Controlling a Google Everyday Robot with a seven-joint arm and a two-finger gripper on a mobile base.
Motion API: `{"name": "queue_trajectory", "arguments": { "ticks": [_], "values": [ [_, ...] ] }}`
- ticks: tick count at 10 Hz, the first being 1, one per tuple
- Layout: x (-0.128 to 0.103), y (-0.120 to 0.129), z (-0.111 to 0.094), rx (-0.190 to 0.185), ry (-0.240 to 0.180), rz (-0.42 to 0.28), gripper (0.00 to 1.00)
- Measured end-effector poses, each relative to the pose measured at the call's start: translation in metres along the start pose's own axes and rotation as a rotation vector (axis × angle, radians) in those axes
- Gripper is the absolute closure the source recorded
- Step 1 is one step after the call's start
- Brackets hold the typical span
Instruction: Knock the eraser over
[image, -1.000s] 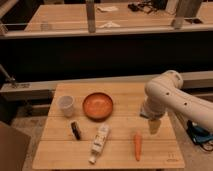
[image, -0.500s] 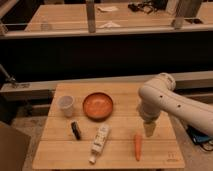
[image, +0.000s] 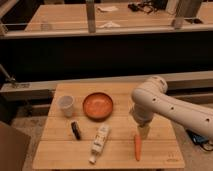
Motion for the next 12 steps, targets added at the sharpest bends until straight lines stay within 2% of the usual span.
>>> {"name": "queue_trajectory", "arguments": {
  "ticks": [7, 10, 12],
  "values": [
    [-0.060, -0.006, 0.008, -0.006, -0.019, -0.146, 0.20],
    [-0.095, -0.015, 0.008, 0.001, -0.028, -0.212, 0.20],
    [-0.106, -0.016, 0.010, -0.005, -0.024, -0.249, 0.20]
  ]
}}
